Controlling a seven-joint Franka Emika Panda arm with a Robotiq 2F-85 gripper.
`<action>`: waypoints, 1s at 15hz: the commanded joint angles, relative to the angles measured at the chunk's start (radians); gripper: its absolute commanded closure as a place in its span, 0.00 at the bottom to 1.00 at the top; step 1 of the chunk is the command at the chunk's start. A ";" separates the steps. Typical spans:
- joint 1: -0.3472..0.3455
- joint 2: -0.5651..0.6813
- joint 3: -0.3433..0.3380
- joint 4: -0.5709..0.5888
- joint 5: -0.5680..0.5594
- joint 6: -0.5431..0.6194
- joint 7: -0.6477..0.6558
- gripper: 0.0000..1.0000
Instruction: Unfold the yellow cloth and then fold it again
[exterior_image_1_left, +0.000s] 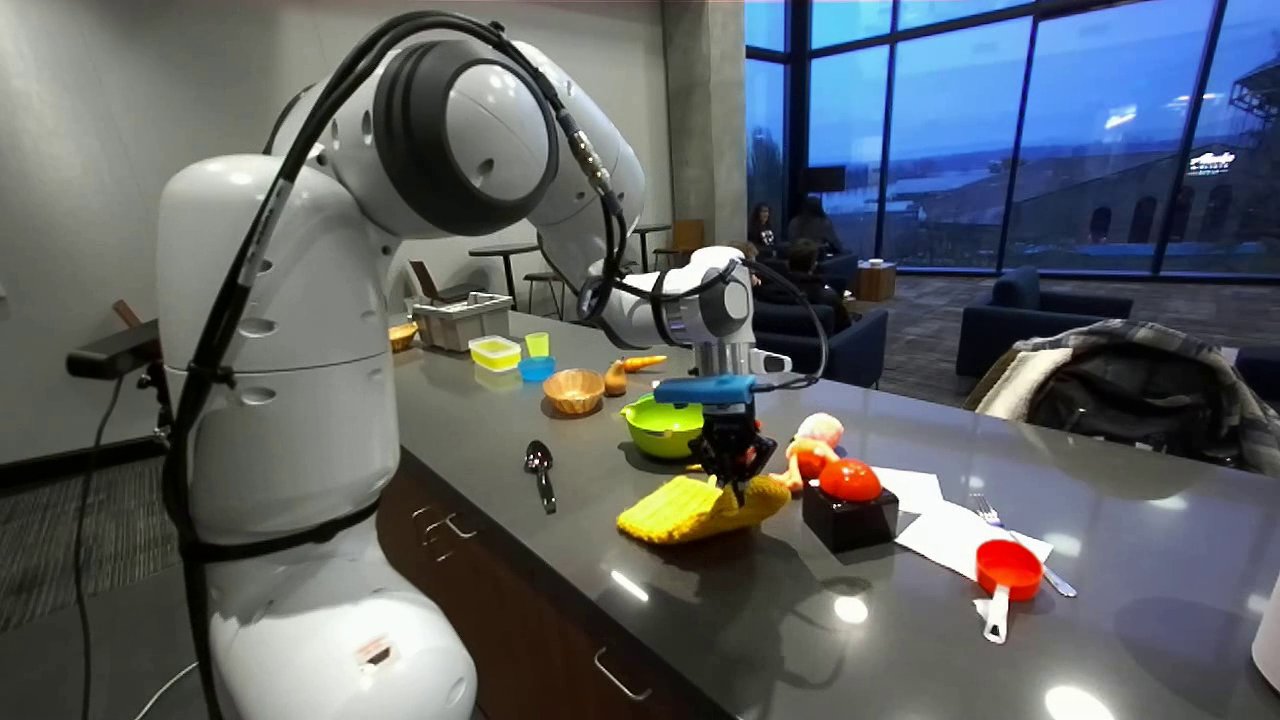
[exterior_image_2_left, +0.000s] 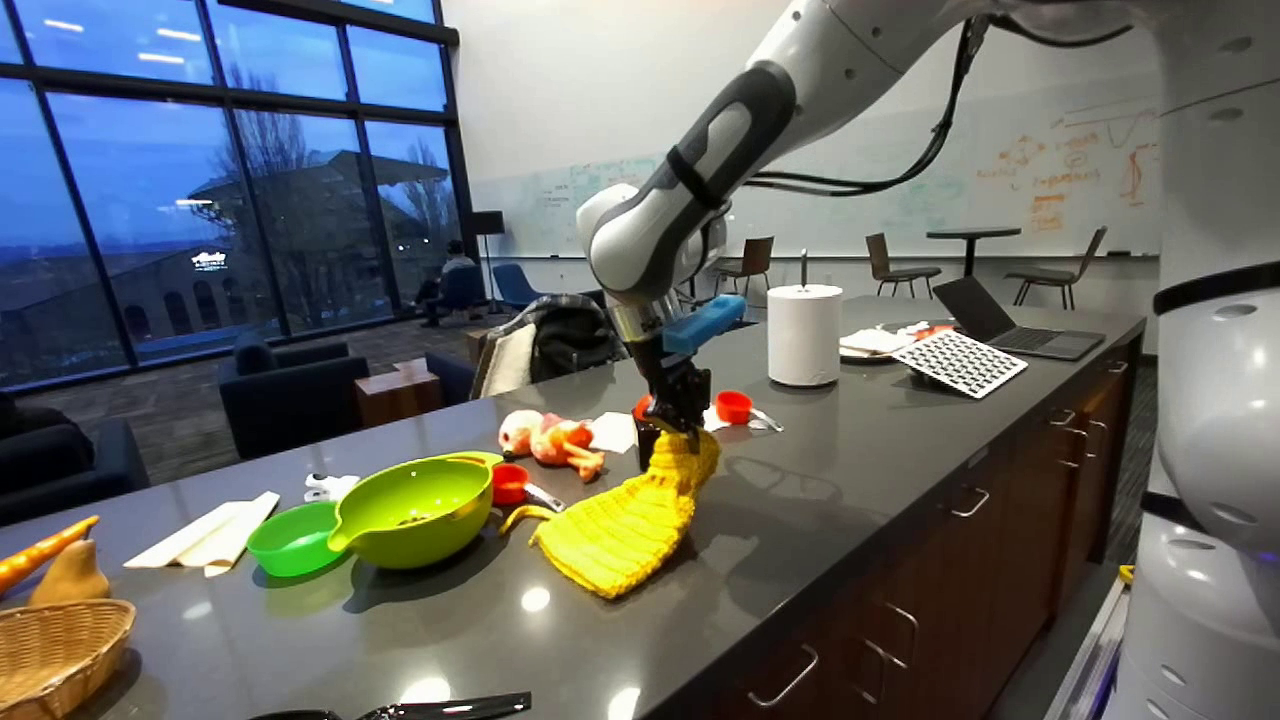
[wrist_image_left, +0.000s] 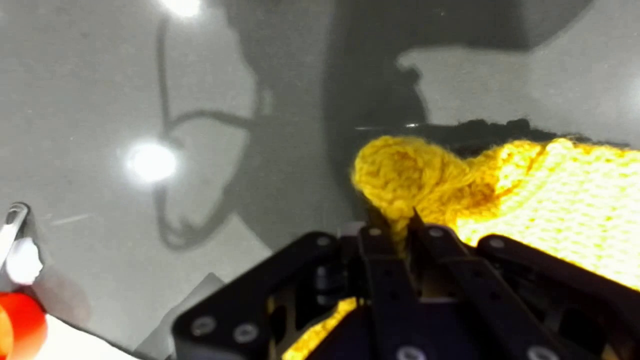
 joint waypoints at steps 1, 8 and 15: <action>0.038 -0.029 0.035 0.052 -0.062 -0.094 0.035 0.98; 0.093 0.012 0.106 0.141 -0.040 -0.153 0.007 0.98; 0.108 0.066 0.138 0.152 0.057 -0.138 -0.036 0.98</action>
